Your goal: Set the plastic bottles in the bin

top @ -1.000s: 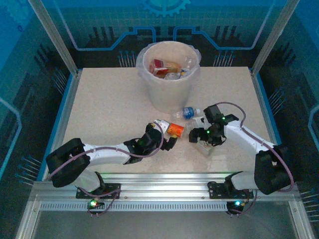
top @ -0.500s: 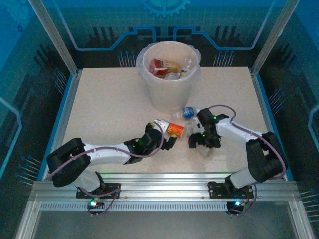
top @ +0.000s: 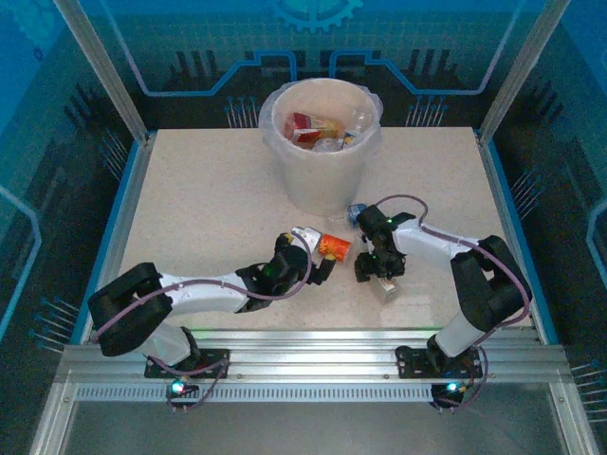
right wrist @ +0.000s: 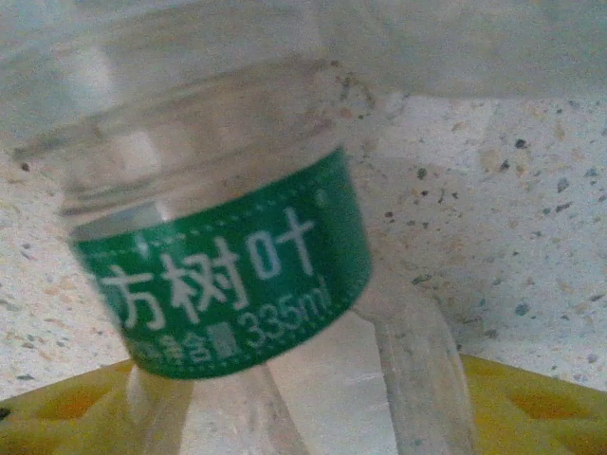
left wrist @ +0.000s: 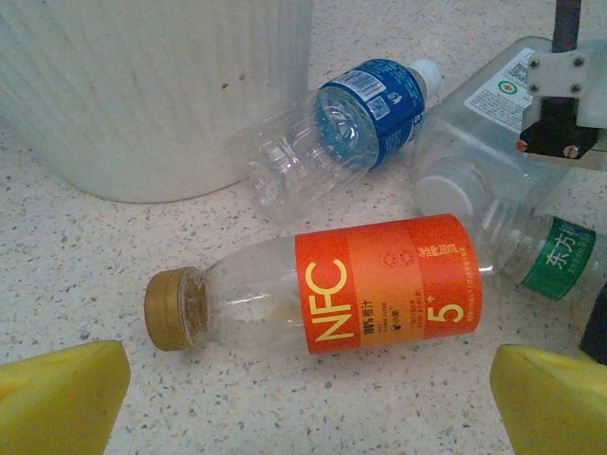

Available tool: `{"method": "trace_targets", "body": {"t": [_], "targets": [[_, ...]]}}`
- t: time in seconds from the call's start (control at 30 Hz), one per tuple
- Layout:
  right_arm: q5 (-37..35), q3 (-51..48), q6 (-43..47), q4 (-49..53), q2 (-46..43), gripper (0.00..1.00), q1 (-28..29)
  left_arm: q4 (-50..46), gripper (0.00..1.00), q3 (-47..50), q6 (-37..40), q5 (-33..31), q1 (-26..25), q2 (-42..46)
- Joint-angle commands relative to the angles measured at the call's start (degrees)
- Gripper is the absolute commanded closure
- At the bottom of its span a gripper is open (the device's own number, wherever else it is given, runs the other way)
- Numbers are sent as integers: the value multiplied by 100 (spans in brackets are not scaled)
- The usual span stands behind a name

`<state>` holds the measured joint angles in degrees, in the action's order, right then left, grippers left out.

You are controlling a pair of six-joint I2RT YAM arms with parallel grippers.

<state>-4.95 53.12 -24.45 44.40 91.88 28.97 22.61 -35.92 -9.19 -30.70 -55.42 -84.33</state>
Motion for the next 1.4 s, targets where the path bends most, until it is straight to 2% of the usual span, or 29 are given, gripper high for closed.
{"method": "trace_targets", "body": {"t": [0.0, 0.13, 0.47, 0.63, 0.83, 1.0, 1.37], "targets": [[-125, 173, 42, 294, -122, 42, 113, 52, 1, -126, -162, -183, -49, 73], [-127, 273, 48, 490, -356, 52, 192, 53, 1, -121, -180, -235, -48, 79], [-11, 670, 54, 1087, -1433, 65, 276, 111, 1, -55, -275, -413, -48, 221], [-62, 1310, 57, 1292, -2100, 67, 249, 195, 1, 19, -318, -511, -48, 336], [-35, 2420, 240, 986, -2387, 73, 143, 400, 1, 156, -417, -695, -52, 448], [297, 3661, 495, 639, -1895, 74, 17, 411, 1, 245, -505, -827, -46, 596], [814, 6336, 508, 226, 163, 73, -226, 905, 1, 375, -538, -1084, -40, 682]]}}
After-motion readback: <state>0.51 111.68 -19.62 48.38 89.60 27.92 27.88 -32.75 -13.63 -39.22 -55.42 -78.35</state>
